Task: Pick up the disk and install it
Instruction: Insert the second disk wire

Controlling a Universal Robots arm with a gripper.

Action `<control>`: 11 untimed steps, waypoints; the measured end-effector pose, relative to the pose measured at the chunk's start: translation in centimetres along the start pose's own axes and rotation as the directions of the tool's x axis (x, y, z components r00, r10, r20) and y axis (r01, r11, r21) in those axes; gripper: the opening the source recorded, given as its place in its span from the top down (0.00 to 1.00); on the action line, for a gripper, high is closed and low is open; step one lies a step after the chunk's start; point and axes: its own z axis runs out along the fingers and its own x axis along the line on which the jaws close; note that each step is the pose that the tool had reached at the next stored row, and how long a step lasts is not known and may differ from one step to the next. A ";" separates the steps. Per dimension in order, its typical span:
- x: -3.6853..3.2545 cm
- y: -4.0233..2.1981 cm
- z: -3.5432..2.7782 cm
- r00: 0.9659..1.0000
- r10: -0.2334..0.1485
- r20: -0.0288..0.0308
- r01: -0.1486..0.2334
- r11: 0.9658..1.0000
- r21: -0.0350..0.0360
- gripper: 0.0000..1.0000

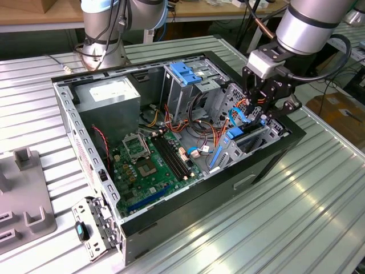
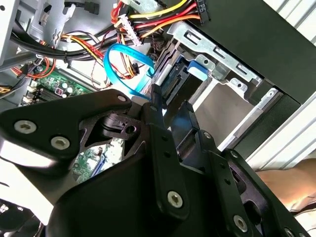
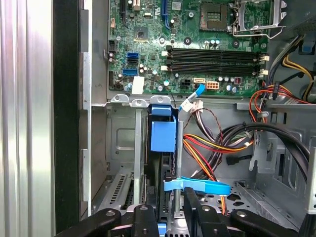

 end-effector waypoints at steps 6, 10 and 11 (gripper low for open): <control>0.07 -1.53 0.12 1.000 0.000 0.000 0.000 1.000 0.000 0.64; 0.11 -2.47 0.19 1.000 0.000 0.000 0.000 1.000 0.000 0.64; 0.12 -2.79 0.21 1.000 0.000 0.000 0.000 1.000 0.000 0.64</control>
